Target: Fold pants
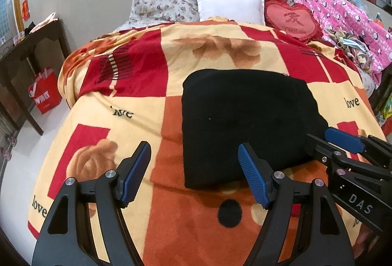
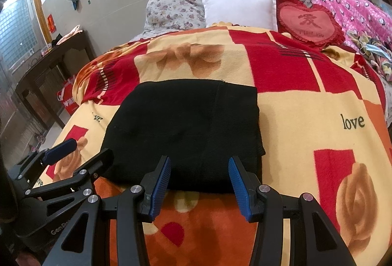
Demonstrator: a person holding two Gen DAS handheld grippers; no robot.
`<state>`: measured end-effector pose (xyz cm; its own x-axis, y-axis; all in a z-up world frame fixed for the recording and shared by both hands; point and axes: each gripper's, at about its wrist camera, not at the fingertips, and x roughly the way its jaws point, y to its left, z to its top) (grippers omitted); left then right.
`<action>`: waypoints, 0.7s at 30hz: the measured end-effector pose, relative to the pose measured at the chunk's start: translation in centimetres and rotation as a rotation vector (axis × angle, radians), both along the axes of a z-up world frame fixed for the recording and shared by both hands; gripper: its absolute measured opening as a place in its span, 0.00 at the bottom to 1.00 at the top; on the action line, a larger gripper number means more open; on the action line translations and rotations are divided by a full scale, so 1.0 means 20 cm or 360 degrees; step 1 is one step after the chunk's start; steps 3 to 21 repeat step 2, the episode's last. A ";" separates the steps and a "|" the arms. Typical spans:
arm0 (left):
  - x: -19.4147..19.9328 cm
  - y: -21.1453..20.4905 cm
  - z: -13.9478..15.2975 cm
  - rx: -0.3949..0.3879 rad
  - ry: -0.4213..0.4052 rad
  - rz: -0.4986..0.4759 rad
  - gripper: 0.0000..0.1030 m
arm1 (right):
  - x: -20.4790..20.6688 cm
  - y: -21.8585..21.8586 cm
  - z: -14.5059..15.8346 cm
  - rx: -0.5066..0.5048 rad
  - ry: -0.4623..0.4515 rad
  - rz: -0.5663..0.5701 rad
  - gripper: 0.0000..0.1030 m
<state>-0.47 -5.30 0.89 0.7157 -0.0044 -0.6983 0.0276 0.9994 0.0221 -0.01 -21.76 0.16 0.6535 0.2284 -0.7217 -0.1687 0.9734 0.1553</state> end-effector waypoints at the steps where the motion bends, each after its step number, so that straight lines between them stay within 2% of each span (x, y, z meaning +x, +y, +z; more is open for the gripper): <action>1: 0.00 0.00 0.00 -0.0008 -0.0006 0.0000 0.72 | 0.00 0.00 0.00 0.0004 0.0002 -0.0003 0.46; 21: -0.01 0.00 0.01 -0.0012 -0.0012 0.0002 0.72 | -0.01 -0.01 0.00 0.0007 0.0003 -0.0004 0.46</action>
